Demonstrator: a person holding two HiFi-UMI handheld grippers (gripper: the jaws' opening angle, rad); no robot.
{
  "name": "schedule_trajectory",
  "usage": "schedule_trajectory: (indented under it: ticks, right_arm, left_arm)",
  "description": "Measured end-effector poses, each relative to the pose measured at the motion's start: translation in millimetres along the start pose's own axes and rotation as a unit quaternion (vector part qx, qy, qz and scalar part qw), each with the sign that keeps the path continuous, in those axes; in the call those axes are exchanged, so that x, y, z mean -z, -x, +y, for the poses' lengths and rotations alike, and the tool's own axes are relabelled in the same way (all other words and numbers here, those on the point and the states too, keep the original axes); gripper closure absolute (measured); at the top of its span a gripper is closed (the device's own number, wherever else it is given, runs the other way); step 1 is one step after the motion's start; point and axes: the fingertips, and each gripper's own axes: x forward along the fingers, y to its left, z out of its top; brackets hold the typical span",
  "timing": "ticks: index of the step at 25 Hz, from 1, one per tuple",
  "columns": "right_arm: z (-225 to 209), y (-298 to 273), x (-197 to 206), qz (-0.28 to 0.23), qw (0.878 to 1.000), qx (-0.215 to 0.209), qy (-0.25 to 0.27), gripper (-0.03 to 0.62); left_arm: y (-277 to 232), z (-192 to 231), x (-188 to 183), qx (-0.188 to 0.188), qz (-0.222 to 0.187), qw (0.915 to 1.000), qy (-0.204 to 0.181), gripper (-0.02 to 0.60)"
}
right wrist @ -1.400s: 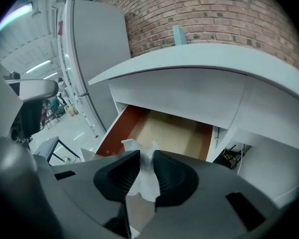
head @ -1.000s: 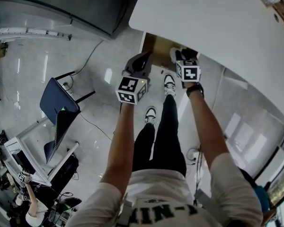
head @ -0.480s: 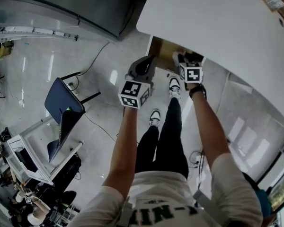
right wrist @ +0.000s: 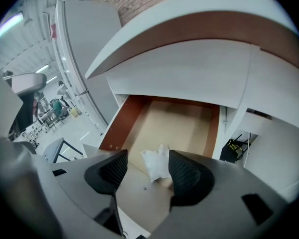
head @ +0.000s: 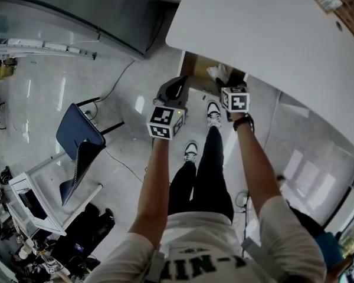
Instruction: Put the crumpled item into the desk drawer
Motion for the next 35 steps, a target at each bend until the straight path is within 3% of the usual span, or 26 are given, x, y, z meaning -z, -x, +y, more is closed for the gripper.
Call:
schedule_trajectory:
  ticks: [10,16,24,35]
  right_arm:
    - [20.8,87.1,-2.6,-0.032,0.999,0.011,-0.042,0.356]
    - [20.7,145.7,-22.7,-0.057,0.997,0.038,-0.033,0.364]
    - [36.6,241.0,-57.8,-0.138,0.987,0.052,-0.055,0.418]
    - [64.1,341.7,-118.1,-0.255,0.964,0.067,-0.024,0.519]
  left_arm:
    - [36.2,-23.4,-19.0,-0.007,0.023,0.9996,-0.015,0.583]
    - [59.2,-32.3,-50.1,-0.017,0.000,0.9998,-0.002,0.583]
    - [93.2,-62.4,-101.6,-0.008,-0.027,0.9994,-0.020,0.583]
    - [139.4,-92.9,-152.0,-0.003,-0.079,0.9952,-0.059,0.583]
